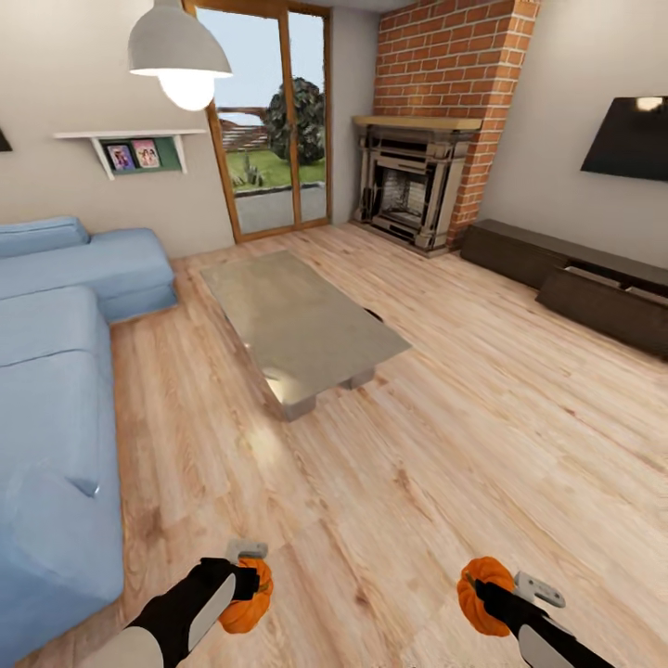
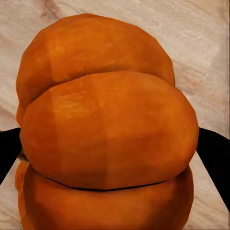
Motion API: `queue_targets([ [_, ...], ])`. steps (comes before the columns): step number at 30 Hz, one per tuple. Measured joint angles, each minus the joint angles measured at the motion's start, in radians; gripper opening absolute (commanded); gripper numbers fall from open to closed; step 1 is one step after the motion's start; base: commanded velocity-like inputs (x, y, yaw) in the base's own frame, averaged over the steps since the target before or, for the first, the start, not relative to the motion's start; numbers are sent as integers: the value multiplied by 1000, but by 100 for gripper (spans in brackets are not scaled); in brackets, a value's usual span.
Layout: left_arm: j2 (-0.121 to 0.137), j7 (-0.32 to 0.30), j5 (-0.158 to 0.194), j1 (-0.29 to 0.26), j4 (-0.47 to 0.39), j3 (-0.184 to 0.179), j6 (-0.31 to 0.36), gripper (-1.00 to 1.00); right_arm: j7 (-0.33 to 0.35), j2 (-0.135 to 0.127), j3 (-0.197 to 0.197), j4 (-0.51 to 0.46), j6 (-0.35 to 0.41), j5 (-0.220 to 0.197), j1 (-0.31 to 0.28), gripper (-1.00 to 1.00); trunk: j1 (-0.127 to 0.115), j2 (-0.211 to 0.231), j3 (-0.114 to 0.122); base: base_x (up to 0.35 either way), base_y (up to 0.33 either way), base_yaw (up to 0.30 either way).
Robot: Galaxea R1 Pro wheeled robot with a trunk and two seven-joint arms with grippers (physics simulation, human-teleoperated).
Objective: Place each of the two pumpkins and all three candles from the living room inside a cabinet in the living room (use any cabinet), then make sure every cabinet is closed, and position the cauldron so it is next to a table in the living room.
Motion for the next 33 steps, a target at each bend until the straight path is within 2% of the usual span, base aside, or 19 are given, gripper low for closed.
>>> queue_targets([
  [4, 0, -1, 0, 0, 0, -6, 0, -100, 0, -1, -1, 3, 0, -9, 0, -100, 0, 0, 0, 0, 0, -279],
  [7, 0, -1, 0, 0, 0, -8, 0, -100, 0, -1, -1, 5, 1, -56, 0, -100, 0, 0, 0, 0, 0, -280],
  [10, 0, -1, 0, 0, 0, -9, 0, -100, 0, -1, -1, 9, 1, -74, 0, -100, 0, 0, 0, 12, 0, -280],
  [17, 0, 1, -1, 0, 1, -9, 0, -100, -3, -1, -2, 10, 3, -81, 0, -100, 0, 0, 4, 163, 90, -276],
  [22, 5, 1, -4, 0, 2, -9, 0, -100, -1, -2, -1, 10, 3, -139, 0, -100, 0, 0, 8, 214, 143, -262],
  [33, 1, 1, -9, 0, 1, -24, -1, -100, 0, 0, -2, 22, 0, -150, 0, -100, 0, 0, 18, 15, 9, -258],
])
